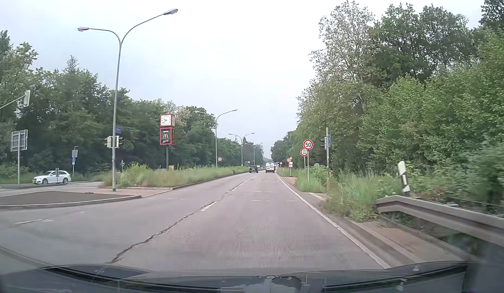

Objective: Follow the waypoints while adhering to traffic rules and regulations

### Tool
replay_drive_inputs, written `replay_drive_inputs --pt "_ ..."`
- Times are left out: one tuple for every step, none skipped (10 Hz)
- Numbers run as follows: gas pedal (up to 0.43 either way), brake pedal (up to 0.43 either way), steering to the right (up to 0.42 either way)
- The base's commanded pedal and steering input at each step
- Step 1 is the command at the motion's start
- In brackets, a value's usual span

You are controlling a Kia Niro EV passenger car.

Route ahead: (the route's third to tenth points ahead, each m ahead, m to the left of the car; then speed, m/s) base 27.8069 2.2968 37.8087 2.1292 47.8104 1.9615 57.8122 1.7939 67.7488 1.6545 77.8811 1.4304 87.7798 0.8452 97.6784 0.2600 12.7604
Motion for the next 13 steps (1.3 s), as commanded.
replay_drive_inputs --pt "0.118 0.000 0.002" --pt "0.118 0.000 0.002" --pt "0.118 0.000 0.002" --pt "0.118 0.000 0.002" --pt "0.118 0.000 0.002" --pt "0.118 0.000 0.002" --pt "0.118 0.000 0.002" --pt "0.118 0.000 0.003" --pt "0.118 0.000 0.002" --pt "0.118 0.000 0.003" --pt "0.118 0.000 0.003" --pt "0.118 0.000 0.003" --pt "0.118 0.000 0.003"
